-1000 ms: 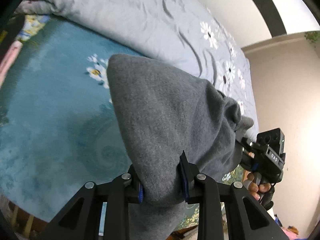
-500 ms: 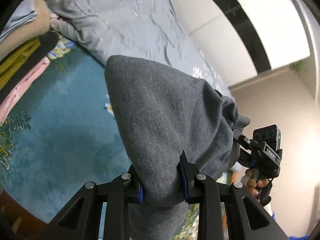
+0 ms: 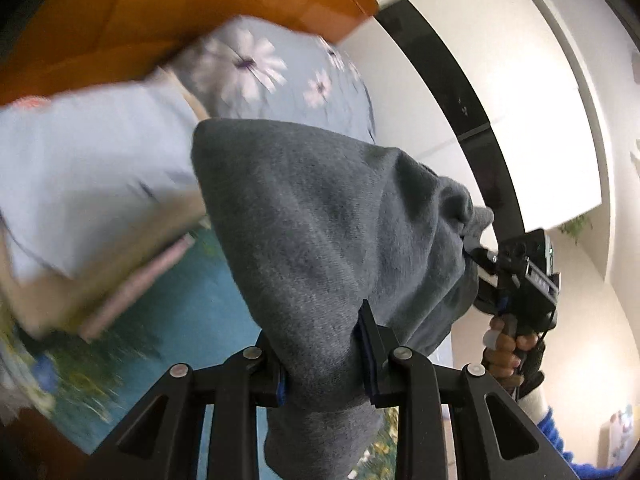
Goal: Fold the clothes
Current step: 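Lift the folded sweatpants with both grippers and carry them toward the clothes stack, then lower the sweatpants onto the clothes stack and open both grippers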
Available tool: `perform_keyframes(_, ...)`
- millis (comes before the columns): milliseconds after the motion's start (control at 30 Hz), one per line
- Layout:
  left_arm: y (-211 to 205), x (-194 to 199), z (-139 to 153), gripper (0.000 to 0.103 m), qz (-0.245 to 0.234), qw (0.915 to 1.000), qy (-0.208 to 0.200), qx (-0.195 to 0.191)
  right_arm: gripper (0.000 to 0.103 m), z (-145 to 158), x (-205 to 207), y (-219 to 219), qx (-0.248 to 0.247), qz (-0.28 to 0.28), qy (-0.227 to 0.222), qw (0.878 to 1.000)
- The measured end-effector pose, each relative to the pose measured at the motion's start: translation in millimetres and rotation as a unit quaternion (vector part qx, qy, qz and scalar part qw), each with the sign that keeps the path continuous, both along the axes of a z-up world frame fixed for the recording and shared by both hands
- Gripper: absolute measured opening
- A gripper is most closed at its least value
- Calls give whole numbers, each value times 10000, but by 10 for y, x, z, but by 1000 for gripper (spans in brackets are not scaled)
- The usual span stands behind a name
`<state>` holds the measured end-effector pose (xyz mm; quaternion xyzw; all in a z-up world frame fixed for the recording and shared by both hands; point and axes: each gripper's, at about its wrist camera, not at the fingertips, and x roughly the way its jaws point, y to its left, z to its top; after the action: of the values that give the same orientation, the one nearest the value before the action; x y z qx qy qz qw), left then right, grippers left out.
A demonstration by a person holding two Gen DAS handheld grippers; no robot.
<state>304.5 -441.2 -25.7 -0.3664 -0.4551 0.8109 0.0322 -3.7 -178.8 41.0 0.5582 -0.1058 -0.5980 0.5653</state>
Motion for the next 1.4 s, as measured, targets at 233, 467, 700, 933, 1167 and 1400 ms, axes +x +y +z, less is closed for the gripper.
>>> perform_keyframes(233, -1046, 289, -156, 30, 740, 9968, -60, 286, 32, -32, 132, -1497, 380, 756, -12, 9964)
perform_keyframes(467, -1596, 478, -426, 29, 1253, 9899, -241, 615, 32, -314, 174, -2592, 975, 1423, -14, 9850)
perform_keyframes(700, -1907, 339, -878, 29, 1380, 9861, -391, 838, 32, -819, -28, -3147, 1472, 1570, -173, 9764)
perform_keyframes(933, -1990, 382, -1210, 37, 1477, 9830, -425, 1001, 33, -1438, -249, -3265, 1783, 1461, -543, 9716)
perform_keyframes(1167, -1964, 362, -1355, 40, 1508, 9825, -515, 969, 34, -1770, -336, -3237, 1882, 1336, -749, 9701)
perform_keyframes(1400, -1913, 376, -1135, 41, 1506, 9833, -776, 666, 37, -1617, -302, -3201, 1676, 1444, -664, 9730)
